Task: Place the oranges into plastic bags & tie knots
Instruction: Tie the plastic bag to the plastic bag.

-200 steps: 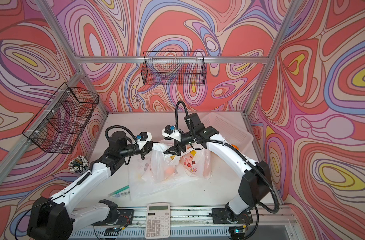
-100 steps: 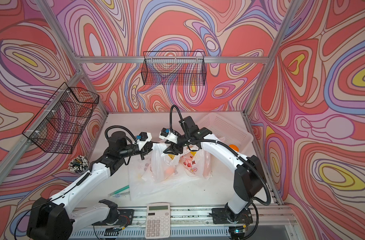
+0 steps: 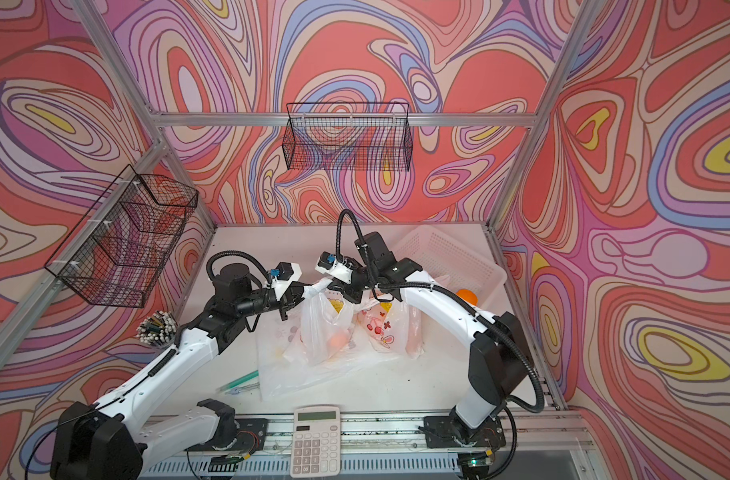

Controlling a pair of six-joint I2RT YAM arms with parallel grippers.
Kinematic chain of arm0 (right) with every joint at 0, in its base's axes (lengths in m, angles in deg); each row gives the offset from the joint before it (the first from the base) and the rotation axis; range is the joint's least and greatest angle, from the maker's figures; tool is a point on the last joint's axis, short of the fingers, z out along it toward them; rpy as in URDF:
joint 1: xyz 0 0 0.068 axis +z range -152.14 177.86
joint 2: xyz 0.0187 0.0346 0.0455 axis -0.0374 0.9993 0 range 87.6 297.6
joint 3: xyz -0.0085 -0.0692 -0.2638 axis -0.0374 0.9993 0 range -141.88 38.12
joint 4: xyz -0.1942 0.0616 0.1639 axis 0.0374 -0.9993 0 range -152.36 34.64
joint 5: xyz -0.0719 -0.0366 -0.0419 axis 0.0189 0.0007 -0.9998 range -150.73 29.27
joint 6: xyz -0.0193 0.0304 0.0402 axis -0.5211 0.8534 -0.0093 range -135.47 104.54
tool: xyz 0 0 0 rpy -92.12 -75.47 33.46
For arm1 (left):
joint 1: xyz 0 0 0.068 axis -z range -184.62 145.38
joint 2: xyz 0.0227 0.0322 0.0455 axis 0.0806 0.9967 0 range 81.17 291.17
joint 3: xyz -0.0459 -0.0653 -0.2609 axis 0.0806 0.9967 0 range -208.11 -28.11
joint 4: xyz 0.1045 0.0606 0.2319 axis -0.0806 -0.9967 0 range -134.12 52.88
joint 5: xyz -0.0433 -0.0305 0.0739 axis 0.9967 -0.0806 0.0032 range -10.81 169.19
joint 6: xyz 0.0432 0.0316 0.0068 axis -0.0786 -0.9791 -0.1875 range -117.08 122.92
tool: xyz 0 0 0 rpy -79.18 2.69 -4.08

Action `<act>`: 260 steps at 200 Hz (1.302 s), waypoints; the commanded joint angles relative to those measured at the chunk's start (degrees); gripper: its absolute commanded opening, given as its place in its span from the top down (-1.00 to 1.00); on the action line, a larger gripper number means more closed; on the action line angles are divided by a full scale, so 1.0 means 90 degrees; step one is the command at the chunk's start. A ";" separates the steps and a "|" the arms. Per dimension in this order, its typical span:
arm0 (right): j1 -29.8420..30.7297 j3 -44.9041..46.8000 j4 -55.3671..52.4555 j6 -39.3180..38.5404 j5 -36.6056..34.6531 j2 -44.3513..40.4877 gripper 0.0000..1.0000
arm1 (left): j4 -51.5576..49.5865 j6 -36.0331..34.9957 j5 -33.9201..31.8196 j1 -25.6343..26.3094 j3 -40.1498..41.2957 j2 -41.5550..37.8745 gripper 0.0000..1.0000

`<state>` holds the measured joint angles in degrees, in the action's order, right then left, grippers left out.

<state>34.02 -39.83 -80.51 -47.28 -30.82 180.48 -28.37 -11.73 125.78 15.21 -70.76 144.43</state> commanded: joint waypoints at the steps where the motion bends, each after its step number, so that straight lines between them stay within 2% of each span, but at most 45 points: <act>1: 0.0010 0.0376 0.0897 0.0244 -0.0724 -0.0327 1.00 | -0.0158 0.0480 -0.0117 0.0175 -0.0229 -0.0203 1.00; 17: 0.0068 0.0683 0.1487 0.0410 -0.0972 -0.0440 1.00 | -0.0190 0.0701 -0.0239 0.0346 -0.0270 -0.0203 1.00; 40: 0.0108 0.1174 0.2447 0.0742 -0.0942 -0.0589 1.00 | -0.0122 0.1053 -0.0491 0.0474 -0.0235 -0.0204 1.00; 67: 0.0192 0.1694 0.3717 0.1492 -0.0611 -0.0621 1.00 | 0.0738 0.1896 -0.0509 0.0535 0.0050 -0.0092 1.00; 106: 0.0441 0.2454 0.5840 0.2678 -0.0335 -0.0325 1.00 | 0.1877 0.2549 -0.0794 0.0649 0.0505 0.0139 1.00; 162: 0.0682 0.3304 0.8906 0.4120 -0.0471 0.0386 1.00 | 0.2696 0.2855 -0.1094 0.0795 0.0904 0.0436 1.00; 192: 0.0704 0.3638 0.9909 0.4530 -0.0647 0.0660 1.00 | 0.2702 0.2806 -0.1348 0.0801 0.1124 0.0282 1.00; 201: 0.0699 0.3704 0.9981 0.4517 -0.0704 0.0684 1.00 | 0.2384 0.2691 -0.1499 0.0796 0.1126 0.0146 0.84; 230: 0.0699 0.3700 0.9601 0.4238 -0.0828 0.0667 1.00 | 0.1186 0.2291 -0.1982 0.0794 0.1118 -0.0594 0.08; 260: 0.0691 0.3720 0.9538 0.4103 -0.0892 0.0646 1.00 | 0.0201 0.2490 -0.2994 0.0799 0.1275 -0.1502 -0.35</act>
<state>39.79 -6.78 3.16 -9.36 -37.97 186.51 -17.48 10.45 106.96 22.18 -60.53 136.30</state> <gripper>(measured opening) 0.047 0.588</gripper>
